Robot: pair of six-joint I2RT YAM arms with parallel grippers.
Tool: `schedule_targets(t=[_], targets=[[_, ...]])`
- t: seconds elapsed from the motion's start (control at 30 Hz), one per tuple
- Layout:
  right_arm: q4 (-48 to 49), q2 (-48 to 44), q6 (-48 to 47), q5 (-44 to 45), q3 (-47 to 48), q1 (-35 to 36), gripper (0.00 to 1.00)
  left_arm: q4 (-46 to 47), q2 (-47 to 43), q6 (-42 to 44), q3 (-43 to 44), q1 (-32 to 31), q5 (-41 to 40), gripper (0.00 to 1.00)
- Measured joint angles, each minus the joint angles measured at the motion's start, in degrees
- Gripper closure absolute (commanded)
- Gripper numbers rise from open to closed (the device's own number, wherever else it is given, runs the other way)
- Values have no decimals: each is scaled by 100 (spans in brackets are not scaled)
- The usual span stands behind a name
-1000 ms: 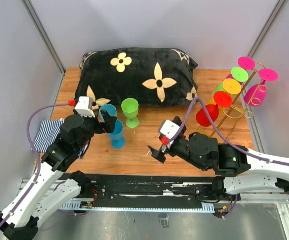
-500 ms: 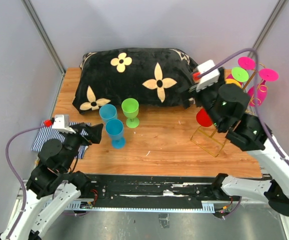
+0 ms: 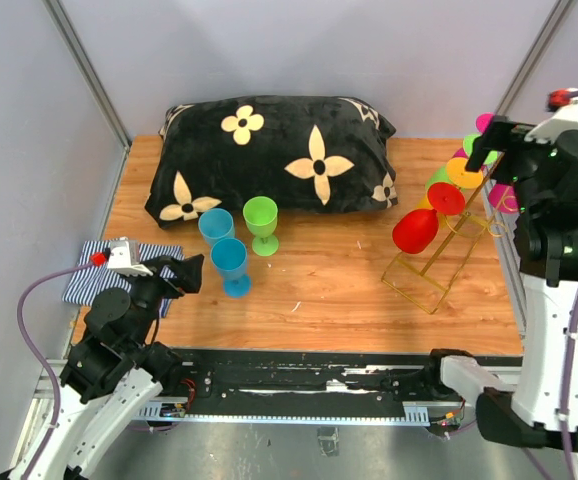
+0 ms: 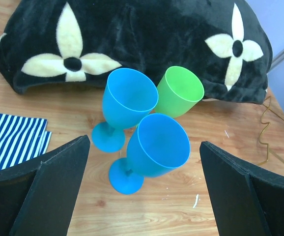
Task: Take the wine glass off the wine glass rack
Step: Pick up the wine glass from the wine rack.
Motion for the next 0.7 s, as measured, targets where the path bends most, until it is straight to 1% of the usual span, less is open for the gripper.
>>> schedule_targets(t=[0.03,0.13,0.23,0.3,0.37,0.5,0.7], targets=[[0,42,111,-181,37,-275,2,0,7,-4,0,0,2,0],[22,192,693,-1023,55,-1421,0,0,24,-20,0,0,4,0],[164,304,1259,-1703,-155,-2417,4,0,26,-20,0,0,2,0],[280,350,1644,-1993,-409,-2938,6,2,26,-22,-7,0,2,0],[402,361,1947,-2120,-673,-3215,9,0,33,-20,-11,0,2,0],[669,328,2350,-2170,-1099,-3338,13,2,116,-20,-11,0,4,0],[992,409,2721,-2260,-1237,-3403,13,2,201,-20,-13,0,13,0]])
